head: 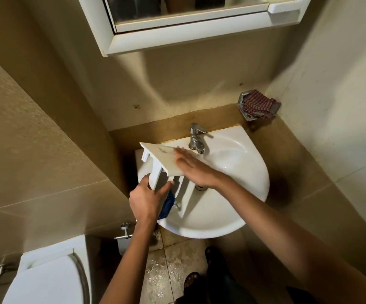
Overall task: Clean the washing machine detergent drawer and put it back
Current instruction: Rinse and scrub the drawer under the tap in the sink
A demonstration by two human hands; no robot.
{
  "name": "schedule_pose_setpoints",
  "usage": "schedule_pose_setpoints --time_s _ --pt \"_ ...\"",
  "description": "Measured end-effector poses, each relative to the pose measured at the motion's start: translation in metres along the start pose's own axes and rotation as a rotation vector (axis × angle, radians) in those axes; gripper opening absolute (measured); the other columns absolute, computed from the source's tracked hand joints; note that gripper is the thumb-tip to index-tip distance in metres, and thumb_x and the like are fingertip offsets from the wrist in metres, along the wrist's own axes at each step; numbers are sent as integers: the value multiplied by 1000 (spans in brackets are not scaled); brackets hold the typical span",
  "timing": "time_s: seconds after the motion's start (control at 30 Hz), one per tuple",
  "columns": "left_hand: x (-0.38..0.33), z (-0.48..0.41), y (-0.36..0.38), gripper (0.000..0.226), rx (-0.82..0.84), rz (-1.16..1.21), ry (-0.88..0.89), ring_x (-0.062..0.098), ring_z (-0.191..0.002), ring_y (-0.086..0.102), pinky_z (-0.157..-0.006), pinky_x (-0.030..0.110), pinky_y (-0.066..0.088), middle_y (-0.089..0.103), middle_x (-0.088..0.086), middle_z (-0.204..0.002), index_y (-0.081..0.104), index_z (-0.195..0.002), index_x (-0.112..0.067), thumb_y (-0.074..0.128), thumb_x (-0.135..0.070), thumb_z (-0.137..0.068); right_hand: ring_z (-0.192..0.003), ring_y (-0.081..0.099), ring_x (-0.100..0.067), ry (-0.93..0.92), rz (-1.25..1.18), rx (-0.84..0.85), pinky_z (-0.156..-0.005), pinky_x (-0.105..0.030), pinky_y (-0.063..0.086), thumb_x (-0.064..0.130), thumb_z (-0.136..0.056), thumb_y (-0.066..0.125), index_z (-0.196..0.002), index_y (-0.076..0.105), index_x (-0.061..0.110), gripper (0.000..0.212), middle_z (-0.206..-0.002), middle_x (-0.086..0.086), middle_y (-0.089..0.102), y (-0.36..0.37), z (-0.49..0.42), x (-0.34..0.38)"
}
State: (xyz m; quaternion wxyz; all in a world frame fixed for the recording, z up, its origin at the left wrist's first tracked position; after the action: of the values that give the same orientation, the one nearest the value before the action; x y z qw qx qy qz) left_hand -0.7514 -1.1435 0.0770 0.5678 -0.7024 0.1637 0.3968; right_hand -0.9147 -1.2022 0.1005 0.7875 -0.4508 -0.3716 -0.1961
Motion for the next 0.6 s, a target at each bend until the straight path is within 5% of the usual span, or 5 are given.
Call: schedule_pose_setpoints --time_s 0.2,0.3,0.43,0.6 --pt "-11 6 8 45 19 -46 17 13 -61 56 -47 17 36 63 -6 -72 67 -91 -16 78 -55 -71 -143 4 3 -218 -107 82 -111 -13 1 31 -105 20 -153 15 23 48 -160 10 9 -4 -3 49" --pt "-8 9 6 54 -14 45 -61 17 -74 64 -61 23 50 72 0 -86 69 -98 -14 79 -57 -67 -146 6 -7 -56 -61 83 -115 -27 5 45 -104 15 -153 15 26 53 -160 8 9 -22 -19 20" --pt "-2 13 -3 49 -52 71 -110 12 -71 60 -64 21 48 65 -8 -80 69 -94 -17 78 -57 -67 -145 20 -19 224 -176 21 -115 -36 17 52 -100 27 -149 32 23 57 -157 0 24 -42 -28 -51" --pt "10 20 -7 51 -51 54 -287 16 -61 56 -55 24 41 58 -4 -63 55 -71 -13 74 -60 -72 -99 57 -20 356 -461 -112 -95 -33 45 25 -98 47 -109 62 10 24 -112 -11 59 -34 -17 -126"
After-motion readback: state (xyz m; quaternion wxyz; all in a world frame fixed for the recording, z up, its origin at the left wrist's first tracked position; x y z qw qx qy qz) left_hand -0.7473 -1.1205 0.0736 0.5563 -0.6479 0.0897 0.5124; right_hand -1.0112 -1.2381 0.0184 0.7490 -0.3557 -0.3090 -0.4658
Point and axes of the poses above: each hand's wrist, its own z-axis away from the middle knuckle, its own y-axis out of the palm, x = y × z, the point moved 3 cm from there along -z, towards the middle knuckle
